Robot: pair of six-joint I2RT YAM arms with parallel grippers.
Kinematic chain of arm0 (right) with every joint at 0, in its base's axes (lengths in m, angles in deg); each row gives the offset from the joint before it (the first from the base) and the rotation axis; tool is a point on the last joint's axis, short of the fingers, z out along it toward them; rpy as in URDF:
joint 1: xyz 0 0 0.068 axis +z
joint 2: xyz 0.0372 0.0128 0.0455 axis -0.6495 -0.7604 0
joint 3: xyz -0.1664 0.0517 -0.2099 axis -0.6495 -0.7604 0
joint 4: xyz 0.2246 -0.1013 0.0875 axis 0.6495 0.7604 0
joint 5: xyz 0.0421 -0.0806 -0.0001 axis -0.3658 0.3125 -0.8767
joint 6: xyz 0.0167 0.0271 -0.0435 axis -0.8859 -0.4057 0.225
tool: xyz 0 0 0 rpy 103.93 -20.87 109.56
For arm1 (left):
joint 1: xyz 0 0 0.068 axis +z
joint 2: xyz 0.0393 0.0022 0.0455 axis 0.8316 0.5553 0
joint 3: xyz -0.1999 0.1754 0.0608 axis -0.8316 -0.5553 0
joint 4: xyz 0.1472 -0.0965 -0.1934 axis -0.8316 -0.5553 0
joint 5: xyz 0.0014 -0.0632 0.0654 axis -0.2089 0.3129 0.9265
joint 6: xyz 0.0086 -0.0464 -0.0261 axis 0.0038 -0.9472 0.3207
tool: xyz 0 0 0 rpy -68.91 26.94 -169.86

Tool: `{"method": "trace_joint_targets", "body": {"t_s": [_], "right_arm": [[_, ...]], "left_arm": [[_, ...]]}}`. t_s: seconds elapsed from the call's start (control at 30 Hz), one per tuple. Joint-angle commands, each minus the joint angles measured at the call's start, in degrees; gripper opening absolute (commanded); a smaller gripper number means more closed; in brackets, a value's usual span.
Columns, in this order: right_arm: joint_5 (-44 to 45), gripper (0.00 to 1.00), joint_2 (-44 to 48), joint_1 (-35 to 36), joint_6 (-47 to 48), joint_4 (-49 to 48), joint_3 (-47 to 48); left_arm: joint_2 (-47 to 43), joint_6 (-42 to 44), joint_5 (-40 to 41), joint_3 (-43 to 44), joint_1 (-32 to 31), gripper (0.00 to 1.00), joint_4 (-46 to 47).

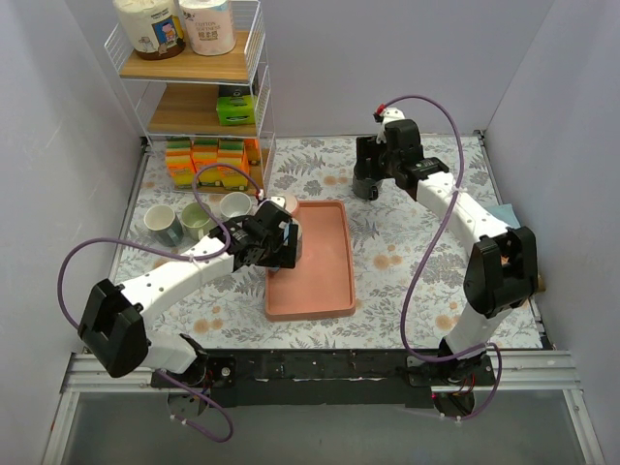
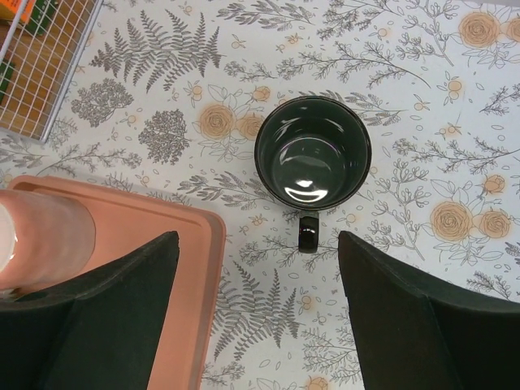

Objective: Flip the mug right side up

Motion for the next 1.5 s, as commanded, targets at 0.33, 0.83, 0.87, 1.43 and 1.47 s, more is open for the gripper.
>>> {"method": "trace_joint_targets", "body": {"t_s": [0.33,0.83,0.87,1.43,1.47], "right_arm": [[-1.76,0.84,5.55,-0.92,-1.53,1.36,-3.59],[-1.05,0.82,6.79,-1.63,-2.15,1.45,-5.43],[-1.05,0.82,6.79,-1.63,-2.32,1.45,-5.52],[-16.07,0.88,11.52,-3.91,-9.07,-0.65,-8.32],[-17.3,0.89,12.23,-4.61,-9.79,-1.44,-9.03]], "left_arm": [[2.02,9.71,-3.66,-3.8,4.29,0.61,13.69],[3.08,9.71,-8.42,-4.51,4.82,0.25,14.13],[3.25,9.89,-8.42,-3.81,4.82,0.21,14.04],[-0.88,6.81,-12.46,8.75,4.81,0.0,13.51],[-1.05,6.38,-12.37,9.64,4.82,0.0,13.86]]}}
